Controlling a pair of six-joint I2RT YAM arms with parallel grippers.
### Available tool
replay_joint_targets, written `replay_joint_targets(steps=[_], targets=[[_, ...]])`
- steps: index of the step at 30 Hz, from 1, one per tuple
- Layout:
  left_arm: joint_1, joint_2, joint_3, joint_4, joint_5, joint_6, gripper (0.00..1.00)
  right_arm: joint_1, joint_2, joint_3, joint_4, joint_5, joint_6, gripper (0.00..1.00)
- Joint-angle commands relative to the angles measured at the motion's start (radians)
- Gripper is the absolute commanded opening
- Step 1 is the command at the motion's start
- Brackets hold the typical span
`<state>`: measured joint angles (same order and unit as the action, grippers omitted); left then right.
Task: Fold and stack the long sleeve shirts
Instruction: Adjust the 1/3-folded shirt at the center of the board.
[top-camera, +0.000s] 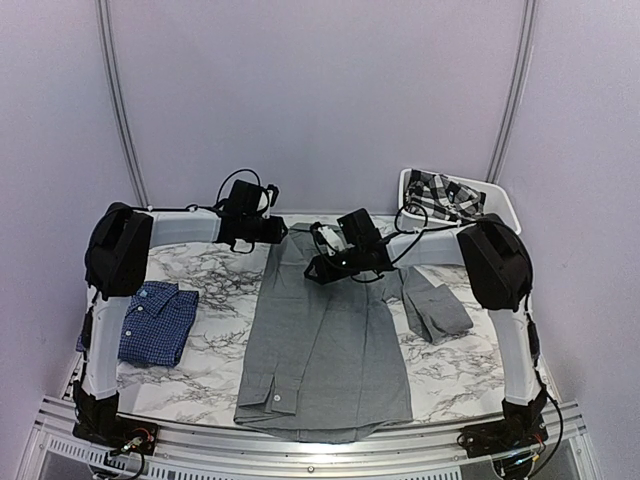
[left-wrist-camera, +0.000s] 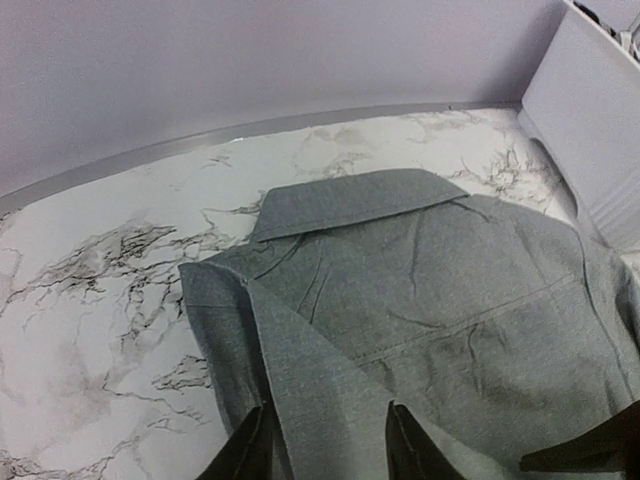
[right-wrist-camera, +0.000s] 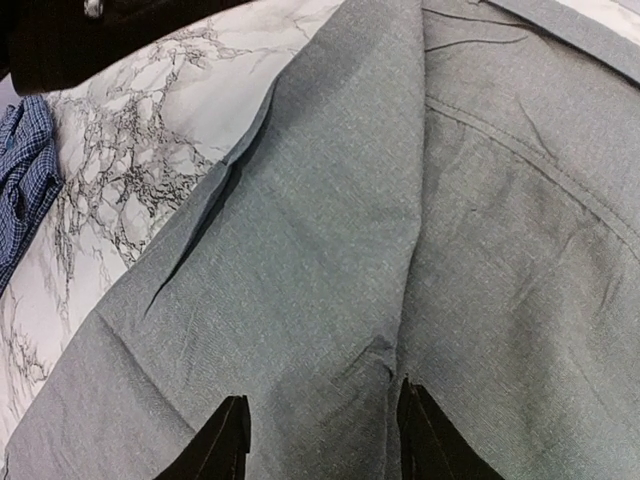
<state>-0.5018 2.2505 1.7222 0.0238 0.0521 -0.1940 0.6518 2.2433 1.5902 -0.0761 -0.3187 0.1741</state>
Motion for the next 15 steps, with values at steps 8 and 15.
replay_joint_targets(steps=[8, 15], targets=[[0.02, 0.038, 0.02, -0.087, 0.024, -0.09, 0.38, 0.01, 0.029, 0.04, -0.017, 0.015, 0.009, 0.36], [0.02, 0.065, 0.044, -0.092, 0.08, -0.122, 0.33, 0.011, 0.014, 0.029, -0.013, 0.02, 0.016, 0.26]])
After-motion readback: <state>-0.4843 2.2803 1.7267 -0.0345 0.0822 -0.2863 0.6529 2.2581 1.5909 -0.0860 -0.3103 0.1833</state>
